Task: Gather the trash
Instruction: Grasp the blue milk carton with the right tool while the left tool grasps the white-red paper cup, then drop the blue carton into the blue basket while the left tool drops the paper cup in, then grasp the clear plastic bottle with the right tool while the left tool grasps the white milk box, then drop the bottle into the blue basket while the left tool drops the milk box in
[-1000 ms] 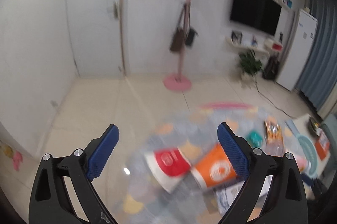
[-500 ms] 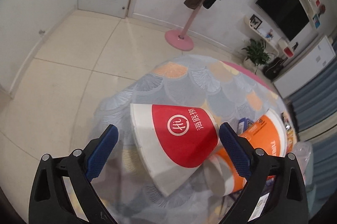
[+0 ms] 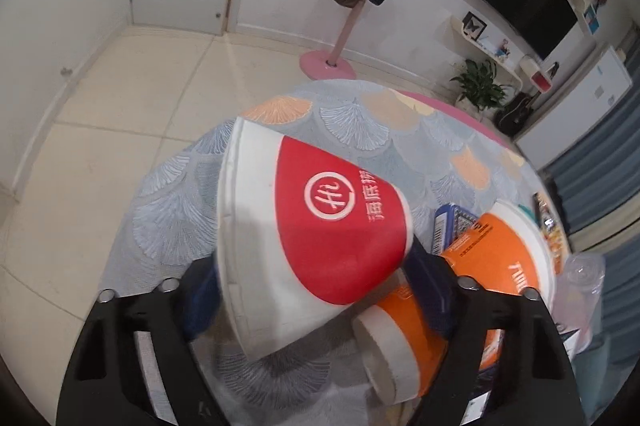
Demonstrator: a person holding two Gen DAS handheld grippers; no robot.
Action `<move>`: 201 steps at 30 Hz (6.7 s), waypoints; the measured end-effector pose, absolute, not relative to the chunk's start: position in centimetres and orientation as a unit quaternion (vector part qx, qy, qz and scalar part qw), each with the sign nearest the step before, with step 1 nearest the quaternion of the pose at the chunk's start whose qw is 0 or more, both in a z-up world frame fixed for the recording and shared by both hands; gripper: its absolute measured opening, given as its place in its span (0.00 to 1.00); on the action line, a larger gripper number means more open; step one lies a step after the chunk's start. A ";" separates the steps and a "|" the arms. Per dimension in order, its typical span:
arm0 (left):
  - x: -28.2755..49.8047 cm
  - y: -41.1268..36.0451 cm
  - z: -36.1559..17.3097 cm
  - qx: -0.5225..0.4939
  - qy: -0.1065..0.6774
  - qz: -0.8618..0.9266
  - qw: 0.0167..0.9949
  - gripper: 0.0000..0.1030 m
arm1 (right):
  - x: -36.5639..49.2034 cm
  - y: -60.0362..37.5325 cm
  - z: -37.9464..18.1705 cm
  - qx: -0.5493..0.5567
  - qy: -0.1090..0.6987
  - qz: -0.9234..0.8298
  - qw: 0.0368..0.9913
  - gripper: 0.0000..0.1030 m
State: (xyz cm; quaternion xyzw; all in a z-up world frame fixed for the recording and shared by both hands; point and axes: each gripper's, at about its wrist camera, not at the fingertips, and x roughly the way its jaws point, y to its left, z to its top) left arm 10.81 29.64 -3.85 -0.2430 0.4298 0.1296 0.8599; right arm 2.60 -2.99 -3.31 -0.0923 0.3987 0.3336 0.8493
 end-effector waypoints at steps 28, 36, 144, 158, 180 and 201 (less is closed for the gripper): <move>6.0 2.6 13.6 -0.112 0.235 -0.148 0.954 0.73 | 6.3 -25.8 6.5 0.072 0.281 0.087 0.953 0.31; 11.8 -9.2 13.3 -0.077 0.260 -0.227 0.936 0.74 | 11.6 -35.8 5.3 0.188 0.295 0.048 0.935 0.31; 3.2 9.2 -3.5 0.134 0.431 -0.143 0.881 0.90 | 11.5 -2.6 -1.7 -0.044 0.421 0.313 0.850 0.59; 2.7 10.0 1.3 0.022 0.386 -0.177 0.905 0.51 | 7.7 -10.0 3.7 0.038 0.351 0.300 0.886 0.59; 13.7 -9.2 9.9 -0.026 0.300 -0.310 0.902 0.51 | 12.0 -35.2 4.8 0.182 0.316 0.029 0.931 0.59; 24.9 -22.3 -0.8 -0.036 0.408 -0.278 0.869 0.52 | 20.3 -43.2 -10.3 0.271 0.441 -0.073 0.852 0.61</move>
